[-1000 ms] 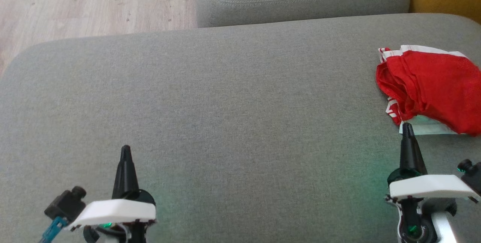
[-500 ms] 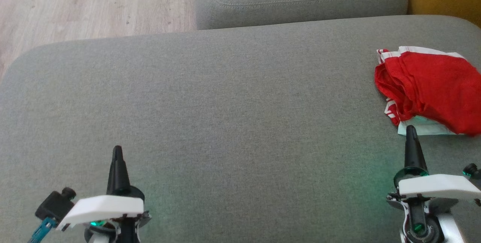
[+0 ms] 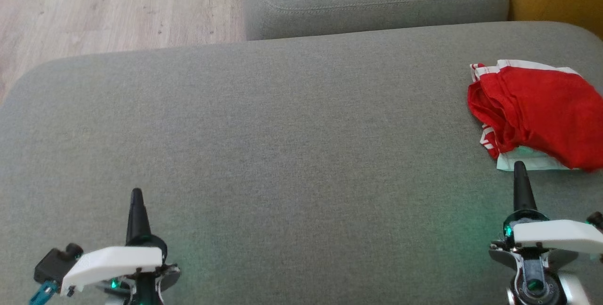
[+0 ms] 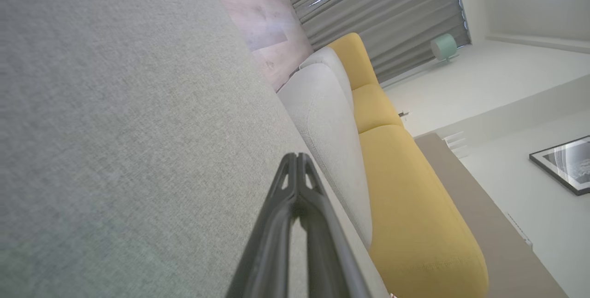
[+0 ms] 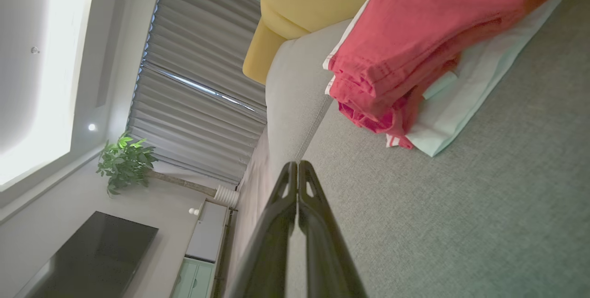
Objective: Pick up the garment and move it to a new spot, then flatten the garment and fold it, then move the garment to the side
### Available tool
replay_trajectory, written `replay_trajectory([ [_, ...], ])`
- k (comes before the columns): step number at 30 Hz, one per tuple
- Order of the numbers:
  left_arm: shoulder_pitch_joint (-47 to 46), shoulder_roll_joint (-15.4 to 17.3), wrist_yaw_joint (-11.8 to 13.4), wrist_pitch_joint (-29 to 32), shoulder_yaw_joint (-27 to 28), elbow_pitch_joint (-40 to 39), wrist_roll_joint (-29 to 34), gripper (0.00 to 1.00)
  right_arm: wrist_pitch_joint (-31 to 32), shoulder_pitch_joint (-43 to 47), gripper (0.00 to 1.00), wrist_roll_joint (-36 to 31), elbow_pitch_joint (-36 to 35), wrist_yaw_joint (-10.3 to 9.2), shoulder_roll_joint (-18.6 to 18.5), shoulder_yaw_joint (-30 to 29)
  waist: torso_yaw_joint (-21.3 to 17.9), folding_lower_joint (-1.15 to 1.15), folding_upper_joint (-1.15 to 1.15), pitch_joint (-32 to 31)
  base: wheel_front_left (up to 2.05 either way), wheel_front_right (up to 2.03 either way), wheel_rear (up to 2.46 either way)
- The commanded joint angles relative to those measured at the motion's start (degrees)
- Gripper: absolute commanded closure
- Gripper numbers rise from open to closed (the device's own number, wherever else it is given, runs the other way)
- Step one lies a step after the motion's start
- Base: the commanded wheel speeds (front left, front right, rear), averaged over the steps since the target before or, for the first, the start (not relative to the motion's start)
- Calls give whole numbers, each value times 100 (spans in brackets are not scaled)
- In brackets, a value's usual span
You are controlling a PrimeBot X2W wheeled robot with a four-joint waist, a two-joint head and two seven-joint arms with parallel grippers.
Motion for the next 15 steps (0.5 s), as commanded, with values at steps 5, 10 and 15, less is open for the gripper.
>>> replay_trajectory([
  [5, -304, 103, -66, 129, 248, -113, -390, 100, 112, -338, 100, 437, -156, 31, -123, 20, -6, 0, 0, -18, 0, 0, 0],
  [10, -316, 104, -82, 214, 326, -88, -684, 100, 196, -345, 100, 756, -144, 33, -124, -13, -12, 0, 0, -35, 0, 0, 0],
  [15, -328, 104, -98, 299, 405, -62, -978, 100, 280, -353, 100, 1076, -131, 34, -124, -46, -17, 0, 0, -53, 0, 0, 0],
])
